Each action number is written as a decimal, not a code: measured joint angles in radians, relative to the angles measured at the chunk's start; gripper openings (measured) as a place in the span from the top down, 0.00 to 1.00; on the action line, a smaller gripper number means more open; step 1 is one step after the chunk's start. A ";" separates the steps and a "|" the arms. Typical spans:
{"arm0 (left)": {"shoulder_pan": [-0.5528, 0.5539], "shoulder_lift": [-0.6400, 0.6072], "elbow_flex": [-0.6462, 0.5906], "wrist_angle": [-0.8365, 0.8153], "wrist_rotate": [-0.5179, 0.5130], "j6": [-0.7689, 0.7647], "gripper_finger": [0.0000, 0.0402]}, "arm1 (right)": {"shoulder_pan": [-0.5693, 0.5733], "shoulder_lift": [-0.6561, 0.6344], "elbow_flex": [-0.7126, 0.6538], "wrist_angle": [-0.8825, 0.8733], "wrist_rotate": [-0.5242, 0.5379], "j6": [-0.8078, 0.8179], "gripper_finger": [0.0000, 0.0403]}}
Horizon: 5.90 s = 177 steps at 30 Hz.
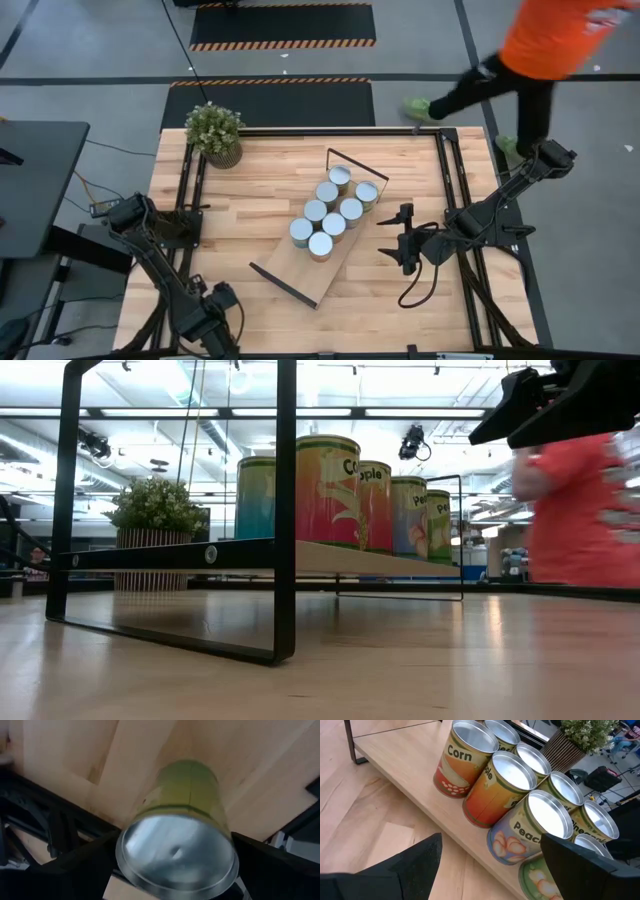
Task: Pick and place cans onto a shelf
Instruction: Put the canned oranges on the shelf
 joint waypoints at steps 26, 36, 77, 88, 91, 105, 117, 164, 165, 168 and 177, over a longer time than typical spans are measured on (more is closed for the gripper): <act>0.173 -0.224 -0.001 -0.287 -0.113 0.175 0.18 | 0.000 0.000 0.000 0.001 -0.008 0.023 0.14; 0.420 -0.364 0.000 -0.302 -0.235 0.543 0.18 | -0.050 0.004 0.000 -0.006 -0.180 0.199 0.14; 0.723 -0.141 0.235 -0.111 -0.173 0.939 0.18 | 0.045 0.179 0.013 0.184 -0.043 0.462 0.14; 0.755 0.022 0.276 -0.104 -0.050 0.710 0.18 | 0.045 0.179 0.013 0.175 -0.042 0.399 0.14; 0.744 0.043 0.276 -0.102 -0.071 0.691 0.18 | 0.042 0.179 0.013 0.173 -0.045 0.376 0.14; 0.728 0.052 0.277 0.014 -0.145 0.597 0.18 | 0.019 0.179 0.014 0.171 -0.061 0.277 0.14; 0.716 0.056 0.275 0.042 -0.139 0.644 0.18 | 0.019 0.179 0.014 0.164 -0.062 0.236 0.14; 0.704 0.052 0.275 -0.056 -0.265 0.650 0.11 | 0.019 0.179 0.014 0.165 -0.076 0.245 0.14; 0.704 0.052 0.275 -0.037 -0.260 0.658 0.11 | 0.019 0.179 0.014 0.165 -0.076 0.245 0.14; 0.699 0.052 0.275 -0.014 -0.239 0.679 0.11 | 0.019 0.179 0.014 0.165 -0.076 0.251 0.14; 0.702 0.052 0.275 0.004 -0.213 0.679 0.12 | 0.019 0.179 0.014 0.165 -0.076 0.251 0.14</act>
